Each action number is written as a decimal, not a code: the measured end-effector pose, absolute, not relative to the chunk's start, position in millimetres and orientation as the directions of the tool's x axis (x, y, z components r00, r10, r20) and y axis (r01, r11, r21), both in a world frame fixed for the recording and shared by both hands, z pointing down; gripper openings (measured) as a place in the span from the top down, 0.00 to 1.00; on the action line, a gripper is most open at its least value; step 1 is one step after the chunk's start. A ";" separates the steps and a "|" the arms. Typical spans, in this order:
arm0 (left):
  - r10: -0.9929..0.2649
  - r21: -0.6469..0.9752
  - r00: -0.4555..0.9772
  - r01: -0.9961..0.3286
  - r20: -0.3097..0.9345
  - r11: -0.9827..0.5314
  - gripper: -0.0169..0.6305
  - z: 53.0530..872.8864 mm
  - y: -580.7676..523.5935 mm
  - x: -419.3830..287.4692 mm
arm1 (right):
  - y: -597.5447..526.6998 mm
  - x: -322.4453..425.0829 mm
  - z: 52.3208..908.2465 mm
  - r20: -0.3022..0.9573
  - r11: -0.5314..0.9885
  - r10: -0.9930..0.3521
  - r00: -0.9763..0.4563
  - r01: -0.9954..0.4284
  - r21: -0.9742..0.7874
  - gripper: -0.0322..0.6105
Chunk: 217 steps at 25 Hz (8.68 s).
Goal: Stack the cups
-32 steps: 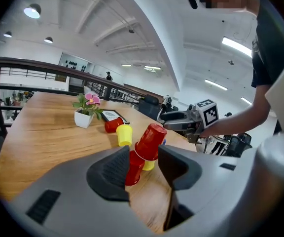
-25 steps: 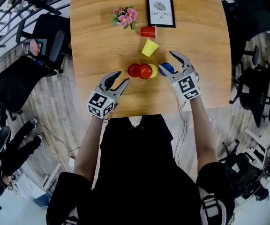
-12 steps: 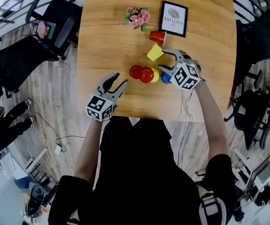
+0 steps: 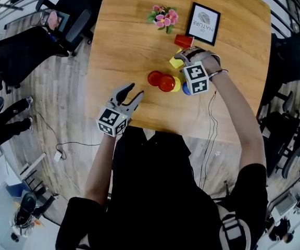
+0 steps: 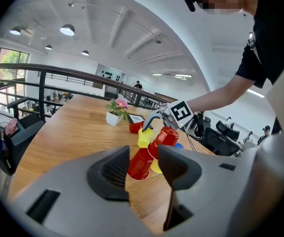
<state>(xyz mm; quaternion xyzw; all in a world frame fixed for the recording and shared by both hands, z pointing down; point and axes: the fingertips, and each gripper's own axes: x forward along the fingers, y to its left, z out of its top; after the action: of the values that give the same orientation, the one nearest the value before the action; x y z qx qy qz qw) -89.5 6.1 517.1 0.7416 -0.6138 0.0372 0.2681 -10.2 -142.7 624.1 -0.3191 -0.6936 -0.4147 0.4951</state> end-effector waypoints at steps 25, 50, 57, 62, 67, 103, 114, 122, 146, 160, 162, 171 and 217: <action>-0.896 0.353 0.215 -0.933 0.389 -0.071 0.67 520.3 14.3 -96.8 | -129.9 -27.7 637.4 0.948 0.314 -0.020 -0.317 0.899 0.307 0.59; -0.850 0.340 0.387 -0.901 0.356 -0.268 0.67 502.0 -9.9 -78.5 | -175.3 -1.6 514.4 0.583 0.970 -0.152 -0.798 -0.006 0.245 0.59; -0.816 0.345 0.458 -0.874 0.352 -0.341 0.67 503.6 -13.5 -68.6 | -174.7 31.8 499.7 0.398 0.932 -0.347 -0.849 -0.359 0.048 0.59; -0.790 0.355 0.502 -0.853 0.352 -0.384 0.67 506.1 -11.6 -65.4 | -156.7 47.3 501.6 0.349 0.883 -0.434 -0.831 -0.468 -0.018 0.58; -0.753 0.355 0.546 -0.830 0.367 -0.430 0.67 511.4 -11.7 -61.4 | -142.9 62.3 502.0 0.270 0.812 -0.544 -0.794 -0.580 -0.069 0.58; -0.625 0.349 0.674 -0.739 0.395 -0.576 0.67 537.0 0.8 -36.4 | -92.0 67.4 531.7 0.209 0.747 -0.646 -0.734 -0.664 -0.024 0.57; -0.620 0.352 0.676 -0.737 0.398 -0.578 0.67 537.7 1.2 -38.0 | -91.9 66.8 520.5 0.179 0.735 -0.662 -0.727 -0.678 -0.034 0.52; -0.633 0.355 0.674 -0.739 0.381 -0.573 0.67 533.2 -3.2 -37.9 | -87.4 73.7 520.5 0.206 0.737 -0.658 -0.725 -0.676 -0.025 0.51; -0.737 0.392 0.590 -0.796 0.329 -0.462 0.67 507.4 -25.4 -69.0 | -121.8 113.6 482.1 0.254 0.722 -0.660 -0.706 -0.690 -0.042 0.57; -0.829 0.328 0.416 -0.895 0.374 -0.301 0.68 511.1 -55.2 -99.2 | -203.5 54.7 554.9 0.534 0.914 -0.303 -0.790 -0.400 -0.074 0.64; -0.839 0.330 0.392 -0.903 0.377 -0.274 0.68 512.1 -59.1 -101.8 | -210.9 44.6 568.6 0.564 0.927 -0.262 -0.783 -0.367 -0.077 0.64; -0.854 0.336 0.343 -0.917 0.391 -0.215 0.68 515.9 -70.5 -105.1 | -228.0 11.9 611.7 0.625 0.940 -0.149 -0.766 -0.307 -0.152 0.71; -0.821 0.406 0.555 -0.786 0.131 -0.466 0.60 409.3 -69.2 -55.8 | -89.2 27.3 444.0 0.254 0.911 -0.230 -0.940 -0.299 -0.283 0.92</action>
<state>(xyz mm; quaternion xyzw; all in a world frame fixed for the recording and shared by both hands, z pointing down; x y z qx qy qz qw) -55.8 -69.2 409.3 0.8553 -0.4699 -0.0414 0.2145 27.3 -89.2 444.0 0.1360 -0.9716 0.1605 0.1081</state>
